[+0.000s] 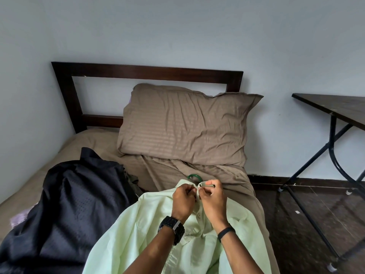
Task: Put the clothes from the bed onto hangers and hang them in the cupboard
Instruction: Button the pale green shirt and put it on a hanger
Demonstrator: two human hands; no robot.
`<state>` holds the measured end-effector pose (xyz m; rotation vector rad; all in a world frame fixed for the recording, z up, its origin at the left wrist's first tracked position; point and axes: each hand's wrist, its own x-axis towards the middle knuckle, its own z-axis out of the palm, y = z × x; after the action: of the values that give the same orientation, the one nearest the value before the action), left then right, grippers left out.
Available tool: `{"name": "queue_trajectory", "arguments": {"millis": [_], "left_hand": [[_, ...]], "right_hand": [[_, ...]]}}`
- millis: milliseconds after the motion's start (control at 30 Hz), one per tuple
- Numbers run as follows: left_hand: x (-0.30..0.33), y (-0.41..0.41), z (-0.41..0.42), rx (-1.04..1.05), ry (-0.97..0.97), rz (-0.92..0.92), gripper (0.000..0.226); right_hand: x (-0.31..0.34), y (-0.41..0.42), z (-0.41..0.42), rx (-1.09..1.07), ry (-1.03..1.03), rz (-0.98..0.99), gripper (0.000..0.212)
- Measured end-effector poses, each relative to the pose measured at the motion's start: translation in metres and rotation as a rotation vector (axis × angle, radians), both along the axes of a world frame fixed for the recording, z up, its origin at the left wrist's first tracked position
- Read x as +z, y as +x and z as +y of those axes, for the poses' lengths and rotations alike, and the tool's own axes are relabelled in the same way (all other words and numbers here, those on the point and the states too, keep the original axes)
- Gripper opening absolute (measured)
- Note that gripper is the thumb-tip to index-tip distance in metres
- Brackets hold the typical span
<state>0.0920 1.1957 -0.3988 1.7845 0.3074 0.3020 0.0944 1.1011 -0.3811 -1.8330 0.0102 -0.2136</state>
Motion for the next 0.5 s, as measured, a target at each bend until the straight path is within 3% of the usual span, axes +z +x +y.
{"name": "queue_trajectory", "arguments": {"millis": [500], "left_hand": [[-0.011, 0.0, 0.0, -0.014, -0.067, -0.012, 0.018]], "right_hand": [[-0.006, 0.001, -0.006, 0.047, -0.021, -0.032, 0.011]]}}
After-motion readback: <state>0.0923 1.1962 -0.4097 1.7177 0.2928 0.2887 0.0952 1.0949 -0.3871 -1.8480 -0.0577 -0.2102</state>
